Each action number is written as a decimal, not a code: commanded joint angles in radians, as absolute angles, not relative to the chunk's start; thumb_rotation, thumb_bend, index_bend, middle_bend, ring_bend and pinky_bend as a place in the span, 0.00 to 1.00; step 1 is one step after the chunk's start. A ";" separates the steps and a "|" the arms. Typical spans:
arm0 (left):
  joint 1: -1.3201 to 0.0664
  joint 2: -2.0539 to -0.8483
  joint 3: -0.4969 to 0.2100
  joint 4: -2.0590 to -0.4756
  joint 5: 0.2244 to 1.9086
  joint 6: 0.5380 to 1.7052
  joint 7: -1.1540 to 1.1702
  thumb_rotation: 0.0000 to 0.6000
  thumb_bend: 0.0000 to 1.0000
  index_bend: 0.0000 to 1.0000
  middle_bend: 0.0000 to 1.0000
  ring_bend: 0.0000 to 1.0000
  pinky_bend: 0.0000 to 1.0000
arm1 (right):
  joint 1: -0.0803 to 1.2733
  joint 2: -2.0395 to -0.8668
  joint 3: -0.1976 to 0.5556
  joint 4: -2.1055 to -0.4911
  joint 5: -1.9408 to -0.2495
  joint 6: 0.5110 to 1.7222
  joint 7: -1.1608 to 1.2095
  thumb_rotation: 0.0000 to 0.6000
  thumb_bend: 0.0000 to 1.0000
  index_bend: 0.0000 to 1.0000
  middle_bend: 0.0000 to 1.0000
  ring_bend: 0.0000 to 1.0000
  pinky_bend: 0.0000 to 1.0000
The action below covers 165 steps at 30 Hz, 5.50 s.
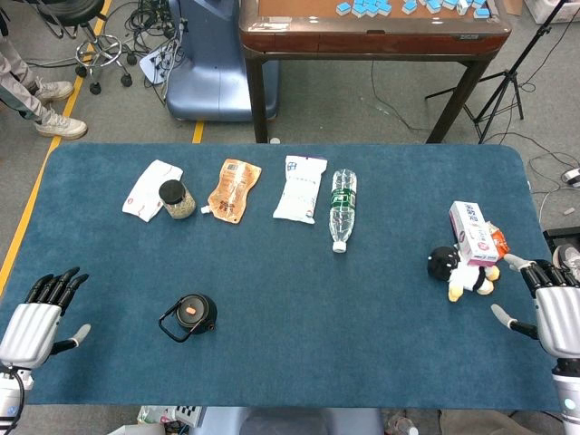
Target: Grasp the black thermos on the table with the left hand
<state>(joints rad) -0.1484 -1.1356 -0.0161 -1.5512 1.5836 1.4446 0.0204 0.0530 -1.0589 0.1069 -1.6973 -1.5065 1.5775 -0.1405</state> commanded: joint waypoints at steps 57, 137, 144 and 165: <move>-0.379 -1.241 0.083 -1.615 1.786 1.191 0.242 1.00 0.23 0.40 0.34 0.32 0.07 | 0.036 -1.038 0.111 -1.687 -1.491 1.582 -0.117 1.00 0.09 0.25 0.35 0.26 0.33; -0.395 -1.339 0.115 -1.628 1.639 1.092 0.382 1.00 0.22 0.61 0.57 0.47 0.07 | 0.003 -1.047 0.106 -1.657 -1.460 1.582 -0.081 1.00 0.09 0.25 0.35 0.27 0.33; -0.403 -1.344 0.105 -1.626 1.631 1.094 0.339 1.00 0.21 0.71 0.68 0.57 0.07 | 0.003 -1.048 0.108 -1.653 -1.456 1.581 -0.077 1.00 0.09 0.25 0.35 0.27 0.33; -0.460 -1.379 0.002 -1.659 1.527 1.073 0.153 0.88 0.10 1.00 1.00 0.84 0.07 | 0.006 -1.050 0.125 -1.623 -1.434 1.575 -0.048 1.00 0.09 0.25 0.35 0.26 0.33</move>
